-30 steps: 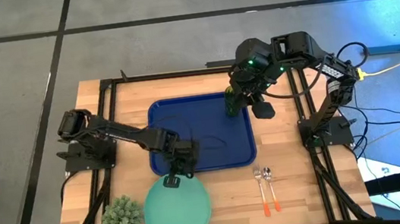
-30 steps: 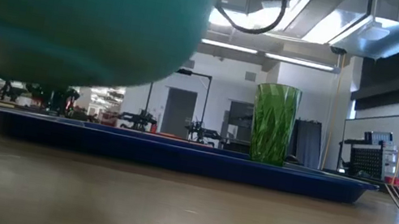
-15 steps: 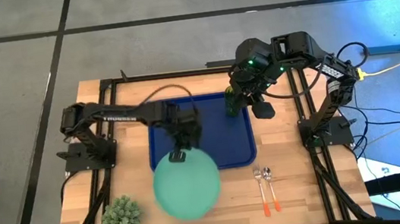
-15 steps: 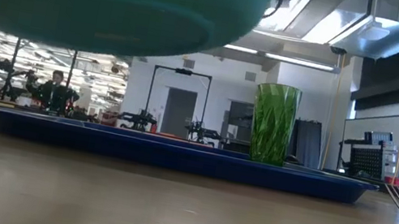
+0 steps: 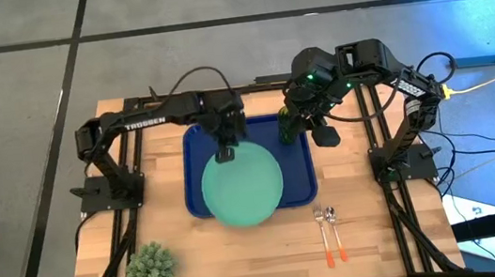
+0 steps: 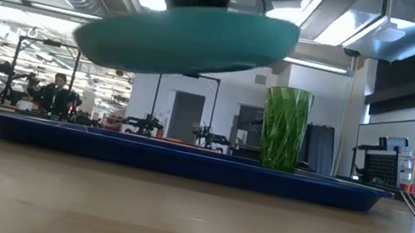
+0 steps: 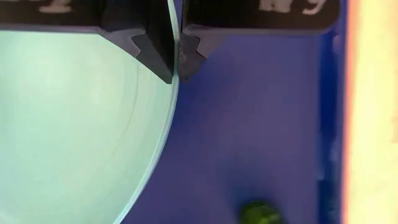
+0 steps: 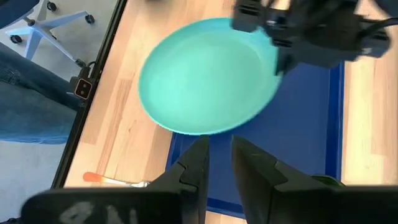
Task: Pick and place plate/cup/fork/spoon on tray
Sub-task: Put the green plate on the serving tray to the bottom left of the red cup
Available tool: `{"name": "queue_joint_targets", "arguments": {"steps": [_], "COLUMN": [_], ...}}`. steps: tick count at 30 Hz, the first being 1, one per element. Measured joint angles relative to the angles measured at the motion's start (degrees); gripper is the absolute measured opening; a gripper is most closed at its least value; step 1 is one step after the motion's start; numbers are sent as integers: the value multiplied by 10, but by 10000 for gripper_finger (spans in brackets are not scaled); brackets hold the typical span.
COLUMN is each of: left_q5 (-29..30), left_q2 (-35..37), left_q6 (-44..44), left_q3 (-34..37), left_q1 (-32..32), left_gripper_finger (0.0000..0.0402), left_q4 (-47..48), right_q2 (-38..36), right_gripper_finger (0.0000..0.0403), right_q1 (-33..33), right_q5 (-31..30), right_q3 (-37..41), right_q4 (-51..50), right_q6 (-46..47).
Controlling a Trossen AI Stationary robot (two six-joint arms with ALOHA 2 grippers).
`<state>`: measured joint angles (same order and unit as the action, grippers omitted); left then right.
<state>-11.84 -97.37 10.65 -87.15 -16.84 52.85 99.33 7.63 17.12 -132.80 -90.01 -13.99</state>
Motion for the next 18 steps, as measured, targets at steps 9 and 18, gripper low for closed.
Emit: {"name": "queue_joint_targets", "arguments": {"steps": [9, 18], "left_q5": [20, 41], "left_q2": [-54, -100], "left_q6": [-48, -42], "left_q3": [0, 0], "left_q1": [-34, -38], "left_gripper_finger": [0, 0], "left_q4": [-46, -66], "right_q2": [0, 0], "right_gripper_finger": [71, 71], "right_q1": [0, 0], "right_q5": [0, 0], "right_q3": [0, 0], "right_q4": [0, 0], "right_q6": [0, 0]}}
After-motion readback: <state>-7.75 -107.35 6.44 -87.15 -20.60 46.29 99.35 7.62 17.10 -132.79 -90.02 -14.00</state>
